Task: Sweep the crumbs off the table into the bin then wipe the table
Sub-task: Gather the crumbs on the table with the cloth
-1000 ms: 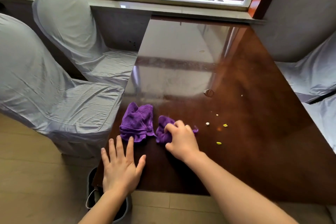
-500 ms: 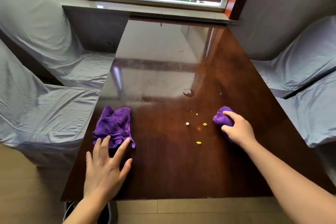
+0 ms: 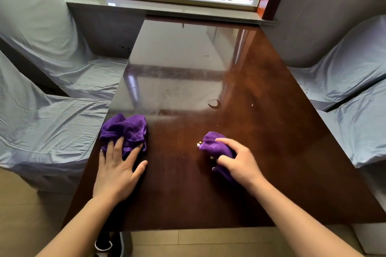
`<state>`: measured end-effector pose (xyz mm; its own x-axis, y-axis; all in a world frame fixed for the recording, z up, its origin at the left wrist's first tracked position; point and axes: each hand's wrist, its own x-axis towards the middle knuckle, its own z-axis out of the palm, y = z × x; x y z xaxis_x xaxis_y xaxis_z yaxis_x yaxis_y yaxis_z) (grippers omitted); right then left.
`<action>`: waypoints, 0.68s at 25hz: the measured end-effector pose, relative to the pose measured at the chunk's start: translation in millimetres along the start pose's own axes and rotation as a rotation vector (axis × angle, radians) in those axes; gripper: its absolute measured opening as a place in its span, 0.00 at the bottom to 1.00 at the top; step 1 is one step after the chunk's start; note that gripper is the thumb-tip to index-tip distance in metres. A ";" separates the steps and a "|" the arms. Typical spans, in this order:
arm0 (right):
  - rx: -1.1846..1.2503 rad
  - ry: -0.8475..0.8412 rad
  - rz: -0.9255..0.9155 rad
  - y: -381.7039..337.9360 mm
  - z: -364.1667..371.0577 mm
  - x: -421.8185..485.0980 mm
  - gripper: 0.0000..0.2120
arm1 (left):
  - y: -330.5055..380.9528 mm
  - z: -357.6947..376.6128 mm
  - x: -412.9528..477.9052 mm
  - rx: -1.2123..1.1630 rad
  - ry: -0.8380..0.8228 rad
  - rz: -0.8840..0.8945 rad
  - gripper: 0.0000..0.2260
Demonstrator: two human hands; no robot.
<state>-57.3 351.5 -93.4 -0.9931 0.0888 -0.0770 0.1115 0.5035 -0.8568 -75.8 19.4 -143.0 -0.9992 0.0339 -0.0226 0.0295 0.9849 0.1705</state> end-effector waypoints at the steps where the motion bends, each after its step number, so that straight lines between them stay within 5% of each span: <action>1: 0.106 0.063 0.008 -1.5 -8.0 5.3 0.23 | -4.7 0.7 -2.3 -0.005 0.003 0.020 0.32; 5: 0.223 0.226 0.036 0.5 -40.9 43.3 0.20 | -26.1 4.1 -16.3 0.043 0.028 0.050 0.28; 8: -0.080 0.220 0.136 7.5 -43.0 80.8 0.18 | -29.1 6.9 -18.8 0.076 0.029 0.048 0.27; 11: -0.362 0.138 0.142 5.0 -24.6 96.7 0.20 | -28.4 8.1 -18.5 0.090 0.023 0.046 0.27; 17: -0.445 -0.110 -0.098 -12.7 16.3 54.6 0.26 | -26.1 3.6 -20.2 0.104 0.016 0.037 0.27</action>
<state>-113.6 336.0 -95.1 -0.9951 -0.0567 -0.0811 -0.0013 0.8269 -0.5624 -56.2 -6.4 -150.5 -0.9977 0.0685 -0.0024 0.0681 0.9954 0.0674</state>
